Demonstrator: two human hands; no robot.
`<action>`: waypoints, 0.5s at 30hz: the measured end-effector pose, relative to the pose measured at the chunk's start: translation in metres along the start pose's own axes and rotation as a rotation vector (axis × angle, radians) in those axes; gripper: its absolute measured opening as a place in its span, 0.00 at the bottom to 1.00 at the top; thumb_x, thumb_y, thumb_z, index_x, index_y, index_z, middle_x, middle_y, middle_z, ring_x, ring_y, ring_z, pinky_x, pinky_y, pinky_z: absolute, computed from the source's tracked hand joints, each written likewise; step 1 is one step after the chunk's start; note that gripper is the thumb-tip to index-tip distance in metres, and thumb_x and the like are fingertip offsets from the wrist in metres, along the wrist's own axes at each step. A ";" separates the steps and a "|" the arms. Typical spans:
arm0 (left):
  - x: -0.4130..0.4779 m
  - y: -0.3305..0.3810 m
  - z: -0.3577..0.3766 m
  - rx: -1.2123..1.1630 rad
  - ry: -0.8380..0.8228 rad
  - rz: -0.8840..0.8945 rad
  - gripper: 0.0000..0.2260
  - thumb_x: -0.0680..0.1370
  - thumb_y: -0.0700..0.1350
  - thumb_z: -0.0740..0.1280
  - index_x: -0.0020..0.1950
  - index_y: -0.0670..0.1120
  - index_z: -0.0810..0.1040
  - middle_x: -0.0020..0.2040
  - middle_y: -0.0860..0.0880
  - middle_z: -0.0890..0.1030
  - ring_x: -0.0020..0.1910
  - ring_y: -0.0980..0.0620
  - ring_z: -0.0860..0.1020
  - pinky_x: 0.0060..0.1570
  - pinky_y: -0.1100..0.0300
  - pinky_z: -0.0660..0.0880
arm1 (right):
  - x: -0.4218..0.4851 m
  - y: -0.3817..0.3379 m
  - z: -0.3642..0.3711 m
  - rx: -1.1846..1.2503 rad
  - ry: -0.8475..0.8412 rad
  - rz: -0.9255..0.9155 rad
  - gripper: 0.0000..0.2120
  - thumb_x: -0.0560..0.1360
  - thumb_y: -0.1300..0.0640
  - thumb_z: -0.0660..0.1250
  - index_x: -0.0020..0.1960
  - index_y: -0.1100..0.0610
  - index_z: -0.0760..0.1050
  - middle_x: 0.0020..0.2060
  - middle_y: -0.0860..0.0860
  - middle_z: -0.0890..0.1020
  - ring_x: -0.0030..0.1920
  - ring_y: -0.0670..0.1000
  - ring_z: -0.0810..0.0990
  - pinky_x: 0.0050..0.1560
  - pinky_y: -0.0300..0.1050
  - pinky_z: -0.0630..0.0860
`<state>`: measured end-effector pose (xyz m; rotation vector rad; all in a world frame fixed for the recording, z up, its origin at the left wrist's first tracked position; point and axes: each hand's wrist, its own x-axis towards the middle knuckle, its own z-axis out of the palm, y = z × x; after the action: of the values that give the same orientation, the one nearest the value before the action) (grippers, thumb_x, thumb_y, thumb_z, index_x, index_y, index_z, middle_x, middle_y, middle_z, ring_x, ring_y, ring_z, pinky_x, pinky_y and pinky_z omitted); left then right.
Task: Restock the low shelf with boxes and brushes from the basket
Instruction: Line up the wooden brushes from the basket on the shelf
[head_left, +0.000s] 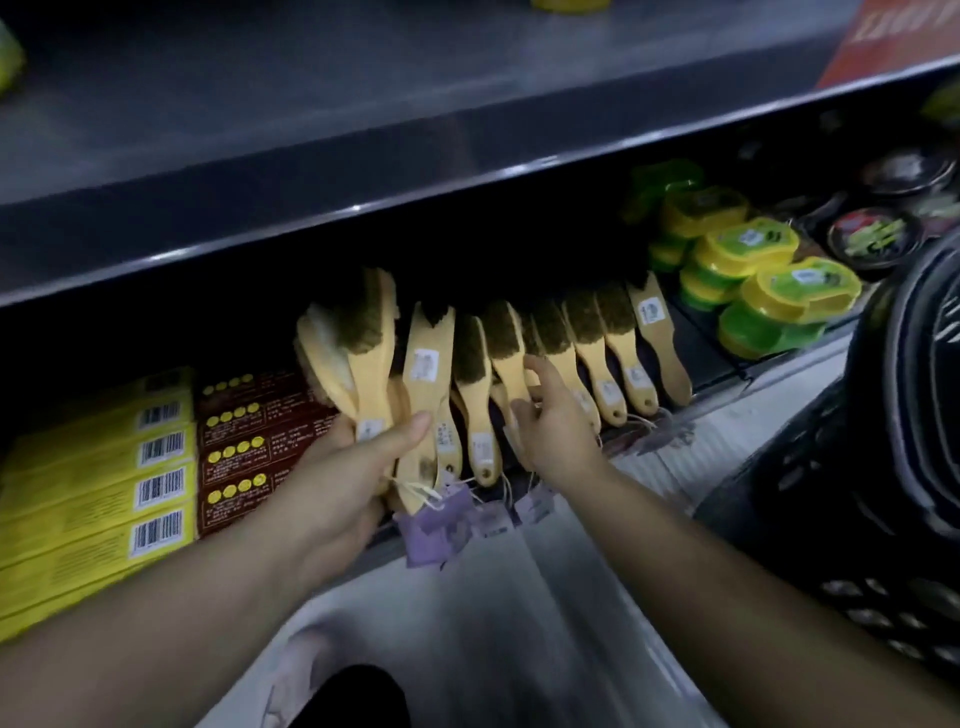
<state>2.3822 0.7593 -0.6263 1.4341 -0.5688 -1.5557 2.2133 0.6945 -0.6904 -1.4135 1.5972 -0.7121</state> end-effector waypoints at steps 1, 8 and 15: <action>0.005 0.002 0.002 -0.009 -0.008 0.005 0.26 0.61 0.44 0.73 0.59 0.48 0.76 0.48 0.48 0.85 0.47 0.51 0.84 0.51 0.53 0.75 | -0.001 0.005 -0.001 -0.044 0.010 -0.043 0.23 0.80 0.58 0.57 0.74 0.49 0.58 0.54 0.51 0.76 0.39 0.45 0.75 0.40 0.44 0.76; 0.014 -0.010 0.020 -0.066 -0.080 -0.029 0.25 0.65 0.44 0.72 0.62 0.48 0.74 0.51 0.47 0.85 0.49 0.49 0.83 0.40 0.56 0.80 | -0.001 0.019 -0.003 -0.147 0.001 -0.135 0.28 0.77 0.60 0.64 0.73 0.49 0.58 0.47 0.52 0.76 0.42 0.52 0.77 0.41 0.47 0.76; 0.005 -0.031 0.030 -0.053 -0.101 -0.098 0.27 0.64 0.46 0.72 0.62 0.48 0.74 0.50 0.46 0.85 0.47 0.48 0.83 0.46 0.50 0.79 | -0.003 0.014 -0.006 -0.085 -0.030 -0.094 0.31 0.75 0.60 0.67 0.74 0.51 0.57 0.60 0.50 0.72 0.59 0.52 0.74 0.58 0.51 0.74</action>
<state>2.3443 0.7623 -0.6484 1.3666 -0.5191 -1.7155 2.2013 0.6990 -0.6992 -1.5619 1.5621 -0.6812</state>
